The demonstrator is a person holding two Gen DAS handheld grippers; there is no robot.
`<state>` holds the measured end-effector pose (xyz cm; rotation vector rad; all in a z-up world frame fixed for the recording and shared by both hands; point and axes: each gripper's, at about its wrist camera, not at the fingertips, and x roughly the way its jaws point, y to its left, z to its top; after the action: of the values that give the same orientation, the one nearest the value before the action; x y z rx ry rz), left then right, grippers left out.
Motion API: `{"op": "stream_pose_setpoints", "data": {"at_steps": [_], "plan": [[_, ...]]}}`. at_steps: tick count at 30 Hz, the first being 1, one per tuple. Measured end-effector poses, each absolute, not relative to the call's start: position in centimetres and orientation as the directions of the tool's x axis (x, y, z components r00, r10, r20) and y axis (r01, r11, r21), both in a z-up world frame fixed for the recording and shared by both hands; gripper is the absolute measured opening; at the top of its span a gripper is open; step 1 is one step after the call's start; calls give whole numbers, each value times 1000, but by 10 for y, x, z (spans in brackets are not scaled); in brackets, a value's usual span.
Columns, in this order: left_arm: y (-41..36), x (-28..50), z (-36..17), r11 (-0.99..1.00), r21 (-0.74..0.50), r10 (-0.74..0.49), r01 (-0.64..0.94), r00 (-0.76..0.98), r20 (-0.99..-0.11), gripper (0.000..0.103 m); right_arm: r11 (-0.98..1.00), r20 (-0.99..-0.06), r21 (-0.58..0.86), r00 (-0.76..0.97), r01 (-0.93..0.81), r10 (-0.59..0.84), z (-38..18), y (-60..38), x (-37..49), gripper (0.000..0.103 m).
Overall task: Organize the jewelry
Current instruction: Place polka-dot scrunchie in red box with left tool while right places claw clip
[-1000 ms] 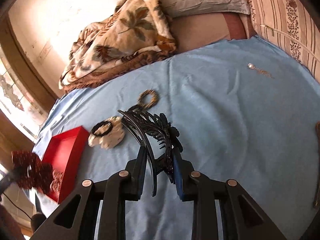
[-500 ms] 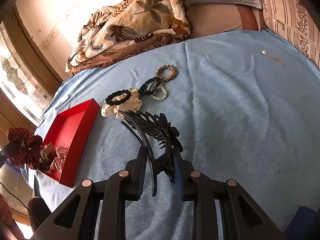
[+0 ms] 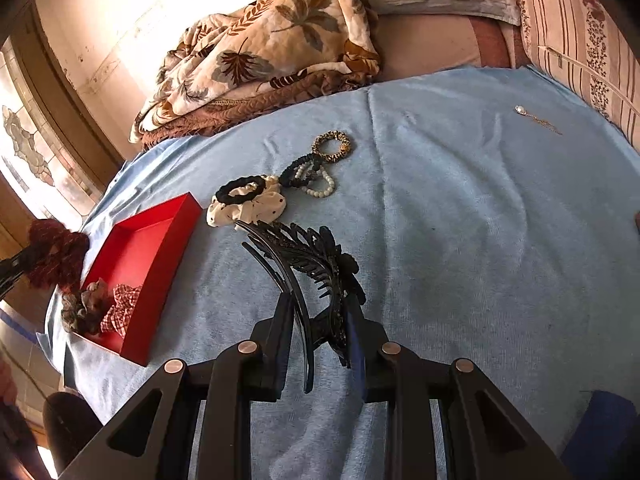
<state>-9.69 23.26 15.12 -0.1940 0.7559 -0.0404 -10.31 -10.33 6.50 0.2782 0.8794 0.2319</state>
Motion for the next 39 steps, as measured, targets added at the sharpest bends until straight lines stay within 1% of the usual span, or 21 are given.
{"op": "stream_pose_setpoints", "data": {"at_steps": [5, 12, 16, 21, 26, 32, 39], "plan": [[260, -61, 135, 969, -233, -107, -78, 720, -686, 6, 945, -726, 303, 613, -122, 312, 78, -81, -99, 27], [296, -22, 114, 953, -274, -107, -130, 700, -706, 6, 934, -723, 277, 591, -227, 358, 102, -21, -80, 28], [314, -13, 102, 937, -315, -131, -153, 681, -720, 6, 911, -718, 294, 562, -288, 410, 109, 22, -65, 28], [328, -7, 93, 921, -355, -164, -162, 664, -730, 6, 889, -730, 322, 513, -327, 452, 106, 71, -44, 28], [343, 2, 87, 901, -389, -176, -191, 659, -732, 6, 891, -763, 299, 475, -342, 438, 96, 115, -16, 28], [350, 14, 82, 906, -347, -111, -242, 655, -747, 6, 907, -807, 262, 441, -330, 394, 77, 145, 13, 28], [360, 19, 73, 895, -350, -102, -278, 637, -765, 6, 929, -843, 199, 429, -312, 325, 56, 153, 27, 28]]}}
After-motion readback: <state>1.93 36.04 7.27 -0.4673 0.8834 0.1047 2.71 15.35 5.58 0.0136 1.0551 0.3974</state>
